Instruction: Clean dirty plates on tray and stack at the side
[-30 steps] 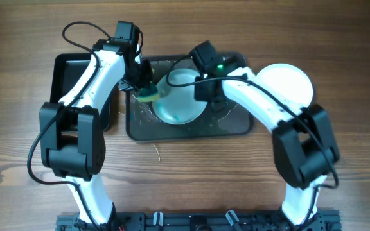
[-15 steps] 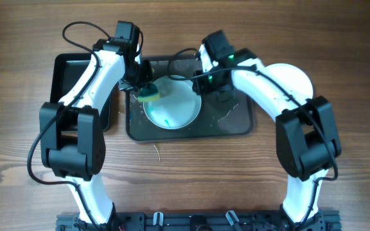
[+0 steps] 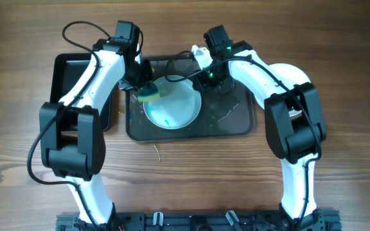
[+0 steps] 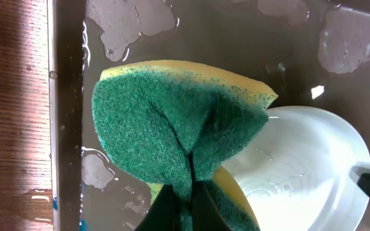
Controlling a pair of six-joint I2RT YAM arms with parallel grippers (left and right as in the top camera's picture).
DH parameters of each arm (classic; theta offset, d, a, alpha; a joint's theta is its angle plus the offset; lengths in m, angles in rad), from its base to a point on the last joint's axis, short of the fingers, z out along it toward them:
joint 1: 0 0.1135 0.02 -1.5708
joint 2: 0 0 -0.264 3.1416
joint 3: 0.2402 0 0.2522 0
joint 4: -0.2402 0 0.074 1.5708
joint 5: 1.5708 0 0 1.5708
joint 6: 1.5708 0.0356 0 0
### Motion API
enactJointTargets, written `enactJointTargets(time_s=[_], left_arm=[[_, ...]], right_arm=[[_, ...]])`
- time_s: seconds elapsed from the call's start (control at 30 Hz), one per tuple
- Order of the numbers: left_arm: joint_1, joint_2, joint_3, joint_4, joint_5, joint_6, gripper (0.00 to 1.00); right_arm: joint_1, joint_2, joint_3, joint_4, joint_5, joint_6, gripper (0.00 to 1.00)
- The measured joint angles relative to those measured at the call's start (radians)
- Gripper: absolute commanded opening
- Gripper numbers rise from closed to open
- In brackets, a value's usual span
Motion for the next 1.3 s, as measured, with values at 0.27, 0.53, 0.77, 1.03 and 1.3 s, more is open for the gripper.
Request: enactJointTargets(time_s=[0.27, 0.53, 0.77, 1.03, 1.3], left_arm=[[0.000, 0.000, 0.000, 0.006, 0.000, 0.000, 0.04], [0.000, 0.000, 0.000, 0.006, 0.000, 0.000, 0.04], [0.000, 0.000, 0.000, 0.006, 0.000, 0.000, 0.04], [0.000, 0.000, 0.000, 0.006, 0.000, 0.000, 0.04], [0.000, 0.000, 0.000, 0.006, 0.000, 0.000, 0.04]], right_arm=[[0.000, 0.000, 0.000, -0.003, -0.003, -0.024, 0.19], [0.000, 0.022, 0.000, -0.003, -0.011, -0.024, 0.13], [0.000, 0.036, 0.000, -0.002, -0.022, 0.026, 0.04], [-0.005, 0.036, 0.000, -0.021, -0.040, 0.268, 0.04], [-0.003, 0.032, 0.014, -0.146, 0.015, 0.709, 0.04]])
